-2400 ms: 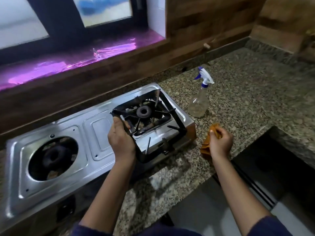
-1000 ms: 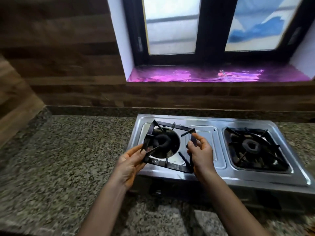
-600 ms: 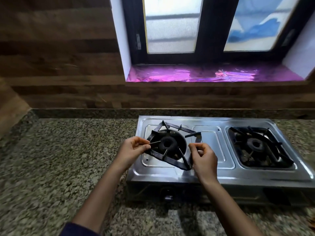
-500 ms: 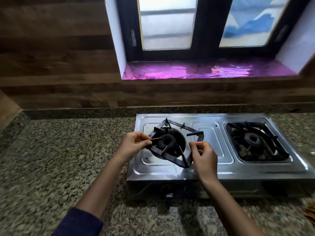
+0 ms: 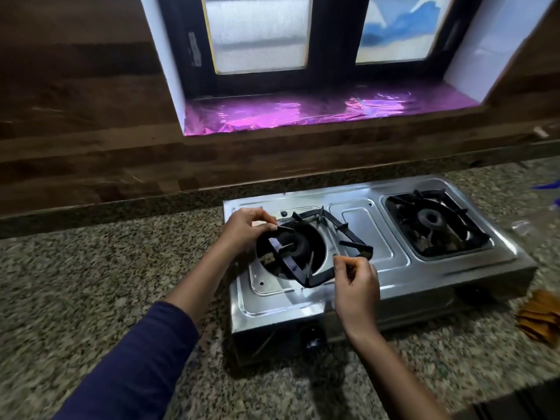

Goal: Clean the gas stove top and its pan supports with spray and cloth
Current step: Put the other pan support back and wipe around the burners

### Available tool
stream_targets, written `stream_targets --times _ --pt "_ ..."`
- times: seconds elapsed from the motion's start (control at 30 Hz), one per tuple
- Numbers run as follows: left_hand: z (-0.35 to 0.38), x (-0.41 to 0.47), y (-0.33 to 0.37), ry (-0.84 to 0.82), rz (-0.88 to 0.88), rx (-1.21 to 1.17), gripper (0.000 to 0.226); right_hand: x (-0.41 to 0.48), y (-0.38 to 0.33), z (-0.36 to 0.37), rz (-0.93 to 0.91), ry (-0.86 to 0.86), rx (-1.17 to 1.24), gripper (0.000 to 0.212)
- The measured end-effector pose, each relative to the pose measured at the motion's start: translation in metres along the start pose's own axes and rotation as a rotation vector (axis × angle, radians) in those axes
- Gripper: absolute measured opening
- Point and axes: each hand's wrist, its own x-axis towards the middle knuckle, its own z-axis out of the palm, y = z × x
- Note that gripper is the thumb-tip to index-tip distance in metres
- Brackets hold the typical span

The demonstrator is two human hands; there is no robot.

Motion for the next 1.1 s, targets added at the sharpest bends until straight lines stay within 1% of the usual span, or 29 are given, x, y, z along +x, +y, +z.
stream_targets --times 0.07,0.17,0.23,0.33,0.4,0.5,0.63,0.73,0.9,1.1 --pt "-0.003 0.004 -0.007 0.004 0.036 0.018 0.023 -0.008 -0.003 0.004 -0.015 -0.011 -0.020 0.010" --pt "-0.011 0.010 -0.022 0.014 0.107 0.067 0.014 -0.019 -0.007 0.013 -0.039 -0.040 -0.069 0.009" --pt "-0.015 0.014 -0.027 0.032 0.104 0.090 0.011 -0.024 -0.008 0.018 -0.049 -0.064 -0.139 0.010" --pt "-0.019 0.018 -0.033 0.042 0.099 0.093 0.019 -0.029 -0.009 0.024 -0.076 -0.127 -0.338 0.014" --pt "-0.021 0.020 -0.034 0.032 0.099 0.118 0.022 -0.030 -0.009 0.027 -0.082 -0.147 -0.398 0.016" --pt "-0.023 0.022 -0.032 0.031 0.089 0.168 0.019 -0.027 -0.010 0.030 -0.103 -0.140 -0.424 0.019" --pt "-0.025 0.029 -0.036 0.037 0.080 0.198 0.010 -0.026 -0.020 0.033 -0.143 -0.130 -0.472 0.024" --pt "-0.024 0.030 -0.042 0.038 0.040 0.198 0.008 -0.027 -0.026 0.036 -0.142 -0.151 -0.507 0.024" --pt "-0.023 0.028 -0.043 0.059 0.055 0.248 0.010 -0.027 -0.026 0.036 -0.112 -0.145 -0.508 0.025" --pt "-0.017 0.018 -0.027 0.183 0.106 0.382 0.010 -0.018 -0.026 0.033 -0.084 -0.206 -0.531 0.024"
